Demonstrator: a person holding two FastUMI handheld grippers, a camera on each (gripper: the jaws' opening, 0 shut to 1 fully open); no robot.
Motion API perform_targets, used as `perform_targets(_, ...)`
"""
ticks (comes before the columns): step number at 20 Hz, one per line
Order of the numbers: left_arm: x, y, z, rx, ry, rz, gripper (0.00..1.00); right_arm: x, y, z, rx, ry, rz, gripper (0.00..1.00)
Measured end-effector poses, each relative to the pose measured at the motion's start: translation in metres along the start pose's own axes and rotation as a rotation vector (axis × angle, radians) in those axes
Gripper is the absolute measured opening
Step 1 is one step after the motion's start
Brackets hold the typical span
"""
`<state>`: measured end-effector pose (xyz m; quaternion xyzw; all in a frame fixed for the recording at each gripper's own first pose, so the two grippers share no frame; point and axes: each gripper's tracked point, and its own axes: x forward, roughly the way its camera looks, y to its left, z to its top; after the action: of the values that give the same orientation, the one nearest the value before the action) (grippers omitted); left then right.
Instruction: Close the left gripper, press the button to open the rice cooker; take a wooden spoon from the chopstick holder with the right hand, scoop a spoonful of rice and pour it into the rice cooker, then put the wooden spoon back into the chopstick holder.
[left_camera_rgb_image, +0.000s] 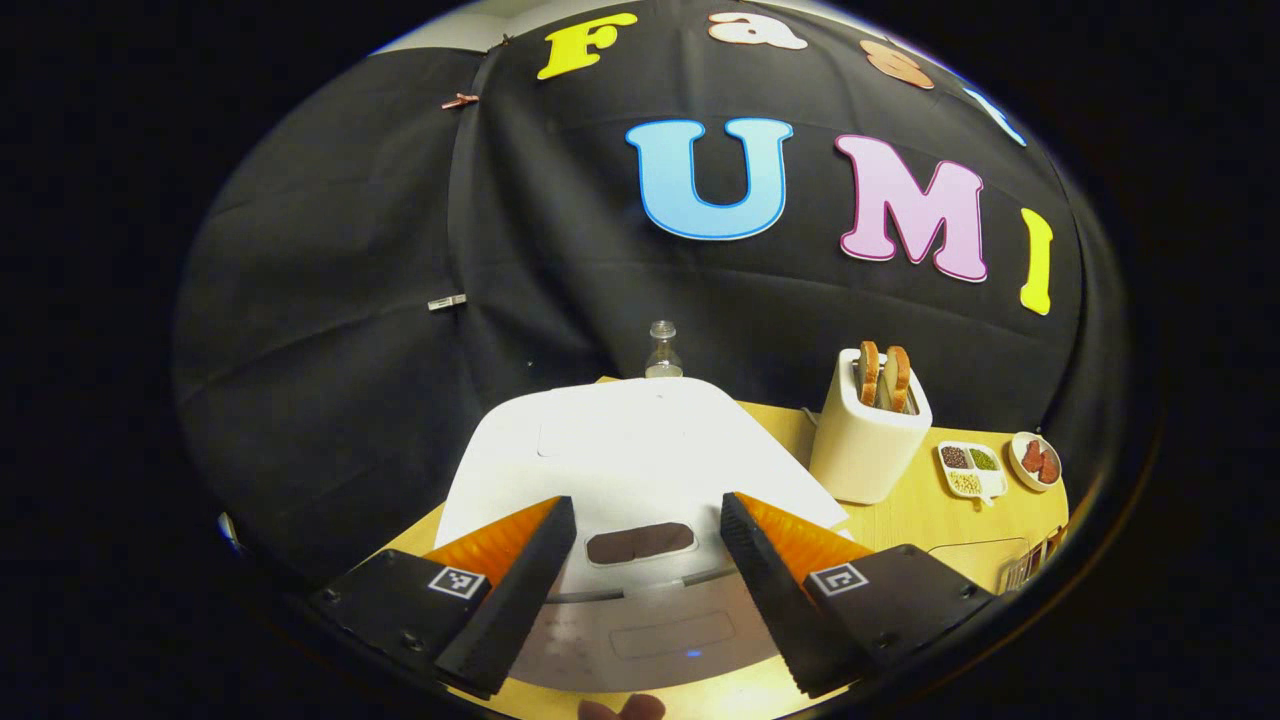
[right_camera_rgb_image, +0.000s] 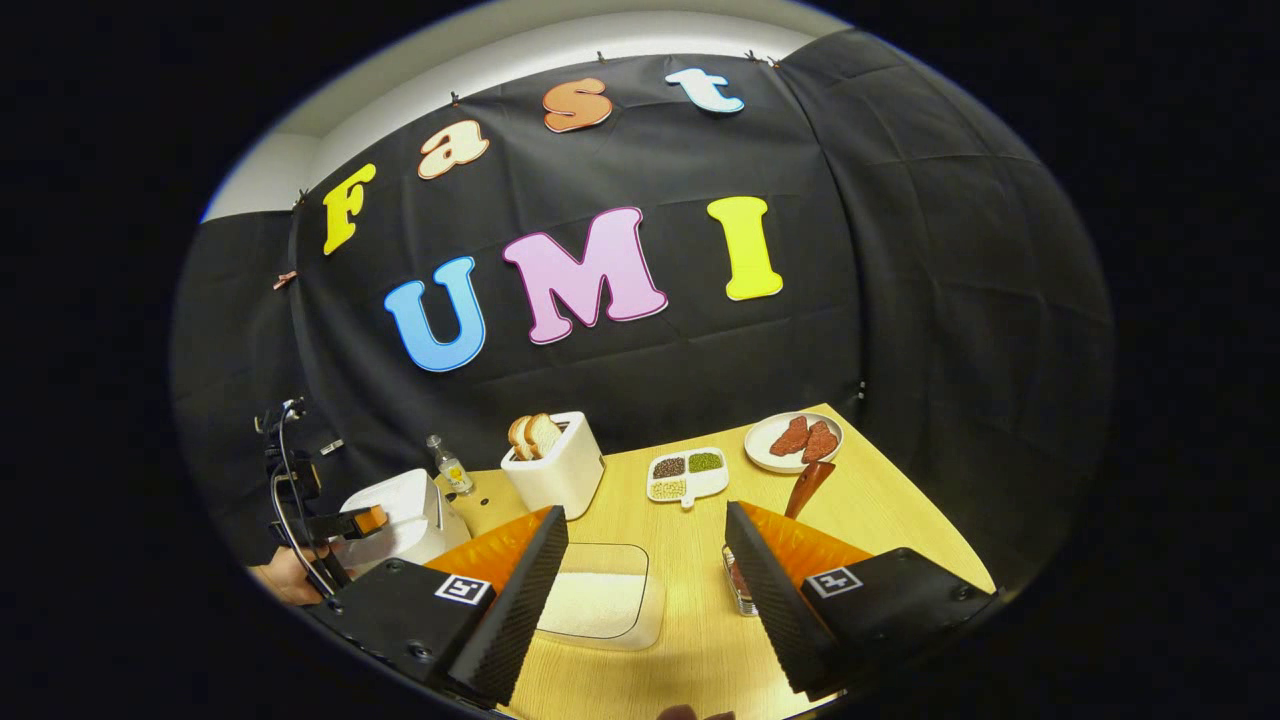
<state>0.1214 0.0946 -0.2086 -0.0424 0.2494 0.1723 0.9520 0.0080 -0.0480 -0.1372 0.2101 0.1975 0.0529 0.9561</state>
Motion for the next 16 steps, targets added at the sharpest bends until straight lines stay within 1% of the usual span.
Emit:
perform_targets(2, 0.001, -0.001, -0.003, -0.001, 0.008, 0.008, 1.00, -0.002, 0.001, -0.003, 0.004, 0.006, 0.003, 0.98)
perform_targets(4, 0.005, -0.001, -0.013, -0.005, 0.052, 0.013, 1.00, -0.003, 0.000, -0.003, 0.004, 0.005, 0.006, 0.98)
perform_targets(5, 0.005, -0.001, -0.010, -0.002, 0.034, 0.016, 1.00, -0.004, 0.000, -0.004, 0.005, 0.006, 0.007, 0.99)
perform_targets(12, 0.008, -0.003, -0.012, -0.031, 0.060, 0.022, 1.00, -0.005, 0.003, -0.007, 0.015, 0.014, 0.025, 0.98)
perform_targets(16, 0.009, -0.004, -0.008, -0.004, 0.051, 0.018, 1.00, -0.005, 0.010, -0.009, 0.007, 0.022, 0.048, 0.98)
